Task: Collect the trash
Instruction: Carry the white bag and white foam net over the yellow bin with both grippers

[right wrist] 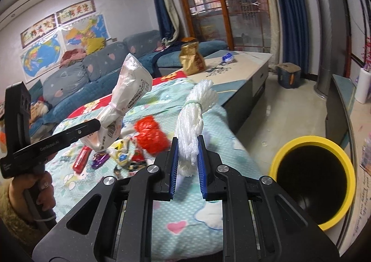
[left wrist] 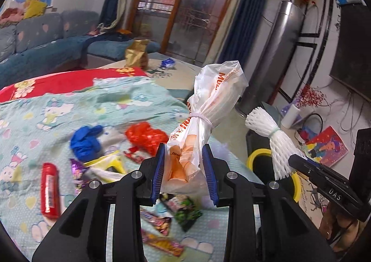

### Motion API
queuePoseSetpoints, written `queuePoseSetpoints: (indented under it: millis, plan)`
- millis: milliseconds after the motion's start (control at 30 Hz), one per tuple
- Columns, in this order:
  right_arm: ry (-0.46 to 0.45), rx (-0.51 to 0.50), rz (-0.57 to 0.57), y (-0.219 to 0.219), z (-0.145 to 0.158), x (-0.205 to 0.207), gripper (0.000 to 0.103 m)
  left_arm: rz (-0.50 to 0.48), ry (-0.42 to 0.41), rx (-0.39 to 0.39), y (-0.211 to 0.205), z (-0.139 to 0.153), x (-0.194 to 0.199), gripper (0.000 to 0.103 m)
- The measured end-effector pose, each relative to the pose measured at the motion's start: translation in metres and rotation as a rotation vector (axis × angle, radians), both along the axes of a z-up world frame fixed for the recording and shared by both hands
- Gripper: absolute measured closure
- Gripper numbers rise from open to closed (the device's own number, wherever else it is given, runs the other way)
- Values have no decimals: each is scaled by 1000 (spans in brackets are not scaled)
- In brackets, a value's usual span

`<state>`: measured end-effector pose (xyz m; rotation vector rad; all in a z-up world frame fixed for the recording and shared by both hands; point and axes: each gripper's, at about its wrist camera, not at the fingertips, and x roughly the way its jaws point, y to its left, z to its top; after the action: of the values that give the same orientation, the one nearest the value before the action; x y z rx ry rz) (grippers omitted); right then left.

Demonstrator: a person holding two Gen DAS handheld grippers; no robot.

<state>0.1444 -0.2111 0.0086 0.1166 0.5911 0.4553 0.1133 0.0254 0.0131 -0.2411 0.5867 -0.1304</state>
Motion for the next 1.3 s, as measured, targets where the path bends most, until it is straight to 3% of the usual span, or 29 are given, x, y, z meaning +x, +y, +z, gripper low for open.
queuePoseSetpoints:
  millis: [467, 1300]
  plan:
    - [6, 22, -167, -62, -7, -5, 92, -166, 16, 28, -75, -3, 27, 72]
    - [73, 22, -456, -176, -36, 6, 92, -402, 100, 125, -192, -33, 56, 72]
